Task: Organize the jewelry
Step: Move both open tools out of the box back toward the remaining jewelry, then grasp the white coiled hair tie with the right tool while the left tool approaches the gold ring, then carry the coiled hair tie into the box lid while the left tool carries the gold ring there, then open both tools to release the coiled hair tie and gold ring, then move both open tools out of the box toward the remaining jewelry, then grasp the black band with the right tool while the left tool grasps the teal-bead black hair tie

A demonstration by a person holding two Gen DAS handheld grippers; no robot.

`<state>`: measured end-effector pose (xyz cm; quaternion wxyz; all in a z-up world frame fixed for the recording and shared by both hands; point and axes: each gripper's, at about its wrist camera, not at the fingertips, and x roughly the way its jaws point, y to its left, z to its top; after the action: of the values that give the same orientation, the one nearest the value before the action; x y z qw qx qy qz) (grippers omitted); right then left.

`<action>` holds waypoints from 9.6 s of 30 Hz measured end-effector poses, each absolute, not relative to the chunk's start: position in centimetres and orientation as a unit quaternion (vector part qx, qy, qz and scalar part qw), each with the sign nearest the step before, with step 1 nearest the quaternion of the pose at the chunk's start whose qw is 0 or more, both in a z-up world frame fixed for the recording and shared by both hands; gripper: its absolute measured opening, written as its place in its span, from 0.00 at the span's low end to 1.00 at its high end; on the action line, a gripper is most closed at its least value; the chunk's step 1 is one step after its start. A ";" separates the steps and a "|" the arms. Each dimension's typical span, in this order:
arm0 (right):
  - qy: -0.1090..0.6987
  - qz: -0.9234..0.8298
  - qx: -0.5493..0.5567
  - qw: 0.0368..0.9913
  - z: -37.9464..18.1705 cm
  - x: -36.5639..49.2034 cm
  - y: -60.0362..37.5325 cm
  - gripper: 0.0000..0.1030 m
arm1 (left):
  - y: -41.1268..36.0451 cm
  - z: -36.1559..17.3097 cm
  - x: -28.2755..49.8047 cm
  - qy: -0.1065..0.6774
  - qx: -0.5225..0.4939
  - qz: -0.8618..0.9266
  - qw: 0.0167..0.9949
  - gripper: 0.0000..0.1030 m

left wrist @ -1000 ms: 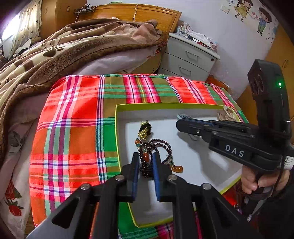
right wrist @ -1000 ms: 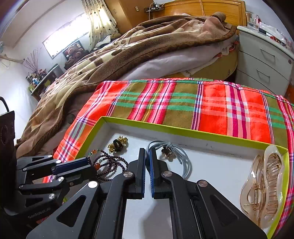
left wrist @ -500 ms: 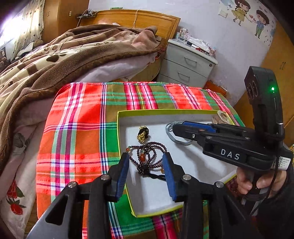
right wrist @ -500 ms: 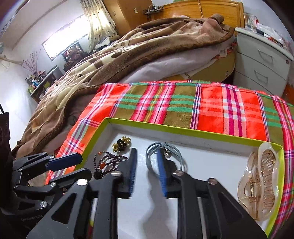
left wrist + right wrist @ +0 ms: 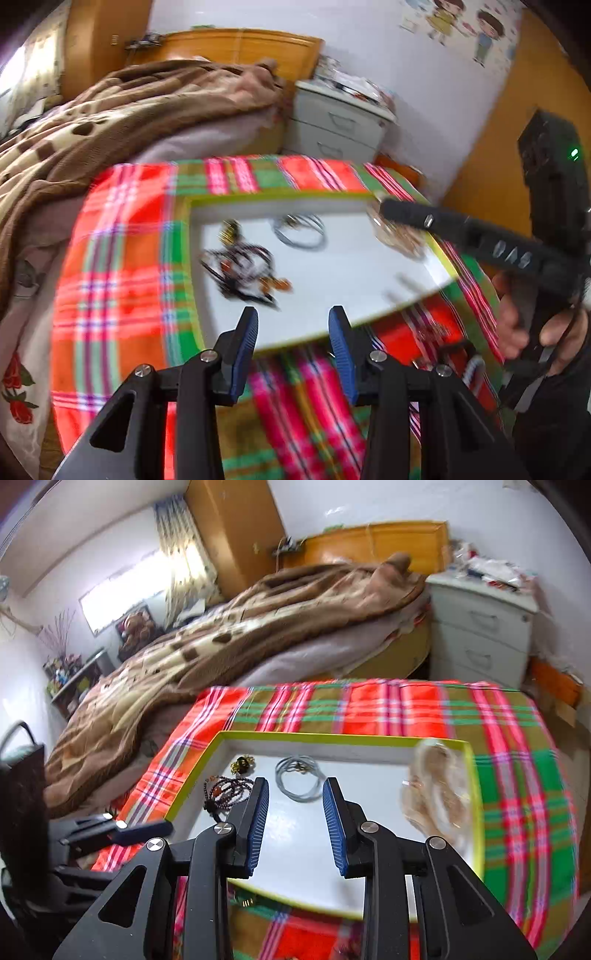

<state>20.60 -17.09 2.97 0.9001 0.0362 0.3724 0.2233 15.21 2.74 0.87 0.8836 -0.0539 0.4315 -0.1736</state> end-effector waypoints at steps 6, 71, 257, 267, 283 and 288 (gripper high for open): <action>0.354 0.191 0.025 0.915 3.4 17.3 -19.2 0.31 | 0.8 0.4 14.0 0.427 -0.039 -0.183 0.885 0.47; 0.409 0.148 0.073 0.898 -3.3 6.1 -26.8 0.31 | -2.9 -1.3 11.2 0.429 0.004 -0.119 0.896 0.22; 0.423 0.115 0.047 0.898 -3.0 9.8 -25.9 0.29 | -2.7 -0.2 10.5 0.443 -0.022 -0.207 0.872 0.36; 0.440 0.102 0.022 0.892 -3.7 9.9 -24.9 0.29 | -1.9 -0.6 9.8 0.448 -0.026 -0.195 0.872 0.36; 0.424 0.100 0.025 0.900 -3.4 8.8 -25.7 0.13 | -2.9 -1.0 9.7 0.459 -0.018 -0.193 0.867 0.36; 0.408 0.095 0.035 0.907 -2.7 8.3 -26.4 0.12 | -3.6 -1.1 9.8 0.462 -0.010 -0.198 0.864 0.36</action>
<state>8.26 -26.42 -2.73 0.9072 0.0347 0.4084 0.0951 9.79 -3.56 -1.10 0.8645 -0.0100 0.4619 -0.1982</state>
